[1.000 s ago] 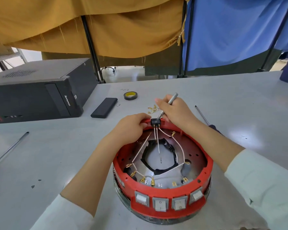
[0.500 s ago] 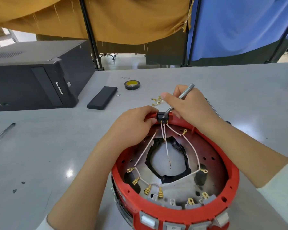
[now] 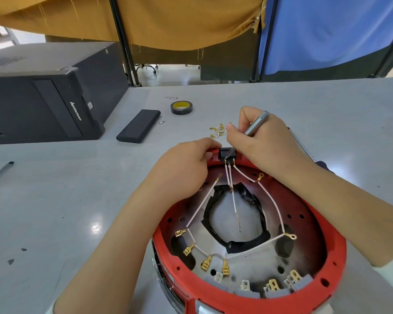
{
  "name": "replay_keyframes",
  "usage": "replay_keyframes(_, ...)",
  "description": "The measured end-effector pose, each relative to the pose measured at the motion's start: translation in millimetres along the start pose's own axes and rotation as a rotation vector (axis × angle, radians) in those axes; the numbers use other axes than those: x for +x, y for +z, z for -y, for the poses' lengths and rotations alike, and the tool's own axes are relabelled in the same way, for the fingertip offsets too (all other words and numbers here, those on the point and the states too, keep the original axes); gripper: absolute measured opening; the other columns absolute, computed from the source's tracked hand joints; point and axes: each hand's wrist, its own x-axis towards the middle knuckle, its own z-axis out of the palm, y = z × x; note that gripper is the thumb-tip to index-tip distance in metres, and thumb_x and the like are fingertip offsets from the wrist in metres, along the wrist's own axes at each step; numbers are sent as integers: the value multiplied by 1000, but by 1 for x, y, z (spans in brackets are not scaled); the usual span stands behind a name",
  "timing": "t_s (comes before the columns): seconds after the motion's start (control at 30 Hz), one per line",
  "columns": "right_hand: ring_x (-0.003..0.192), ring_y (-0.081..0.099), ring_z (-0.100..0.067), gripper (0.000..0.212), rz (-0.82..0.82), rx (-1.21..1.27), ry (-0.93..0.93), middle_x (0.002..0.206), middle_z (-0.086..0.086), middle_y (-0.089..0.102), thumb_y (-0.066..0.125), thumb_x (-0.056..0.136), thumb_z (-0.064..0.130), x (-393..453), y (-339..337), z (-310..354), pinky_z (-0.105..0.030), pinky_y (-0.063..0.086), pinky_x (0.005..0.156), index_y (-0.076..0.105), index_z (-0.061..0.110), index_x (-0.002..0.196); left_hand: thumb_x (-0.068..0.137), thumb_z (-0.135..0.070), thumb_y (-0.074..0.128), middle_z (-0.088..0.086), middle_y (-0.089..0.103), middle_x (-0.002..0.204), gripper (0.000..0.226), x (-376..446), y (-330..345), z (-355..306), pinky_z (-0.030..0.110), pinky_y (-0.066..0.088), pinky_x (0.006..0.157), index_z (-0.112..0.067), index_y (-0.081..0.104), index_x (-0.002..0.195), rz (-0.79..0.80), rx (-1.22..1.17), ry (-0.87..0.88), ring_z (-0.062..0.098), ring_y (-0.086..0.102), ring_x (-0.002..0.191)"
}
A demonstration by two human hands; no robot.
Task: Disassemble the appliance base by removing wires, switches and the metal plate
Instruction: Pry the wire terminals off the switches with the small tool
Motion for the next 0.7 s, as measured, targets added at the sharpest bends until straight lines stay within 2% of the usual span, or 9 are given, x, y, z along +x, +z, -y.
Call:
replay_keyframes(0.2, 47, 38, -2, 39, 47, 20, -32, 48, 8, 35, 60, 87, 17, 5, 5, 1, -12, 31, 47, 33, 22, 59, 97, -15, 39, -1, 63, 117, 37, 1, 0, -2, 35, 43, 90, -33, 52, 126, 18, 1, -11, 20, 54, 108)
replay_keyframes(0.37, 43, 30, -7, 40, 90, 41, 72, 49, 5, 26, 57, 84, 15, 16, 7, 1, -17, 24, 42, 30, 18, 56, 97, -15, 39, 0, 62, 118, 36, 2, -1, -2, 35, 43, 89, -34, 53, 124, 28, -4, -31, 21, 53, 108)
replay_keyframes(0.47, 46, 30, -10, 35, 111, 52, 148, 50, 2, 27, 54, 81, 12, 20, 9, 2, -26, 26, 47, 29, 16, 56, 97, -16, 38, 0, 61, 119, 35, 1, -2, -2, 35, 42, 90, -34, 53, 124, 30, -6, -33, 21, 53, 108)
replay_keyframes(0.53, 47, 30, -9, 37, 56, 31, 123, 48, 6, 27, 54, 82, 15, 16, 10, 2, -28, 27, 48, 28, 17, 56, 98, -16, 38, -1, 61, 120, 35, 1, -1, -2, 34, 42, 89, -33, 53, 124, 26, -6, -27, 20, 52, 109)
replay_keyframes(0.6, 45, 34, -8, 43, -22, 9, 29, 44, 7, 31, 54, 88, 20, 9, 9, 2, -19, 26, 45, 27, 19, 55, 98, -16, 38, -1, 61, 119, 35, 0, -1, -1, 34, 42, 89, -33, 53, 124, 20, 1, -17, 20, 53, 109)
replay_keyframes(0.7, 45, 44, 2, 47, -67, 76, -66, 42, 13, 38, 52, 94, 20, 3, 7, 2, -11, 29, 45, 26, 22, 54, 98, -16, 38, -1, 61, 119, 35, 0, -1, -1, 35, 42, 91, -33, 53, 125, 9, 1, -10, 20, 53, 110)
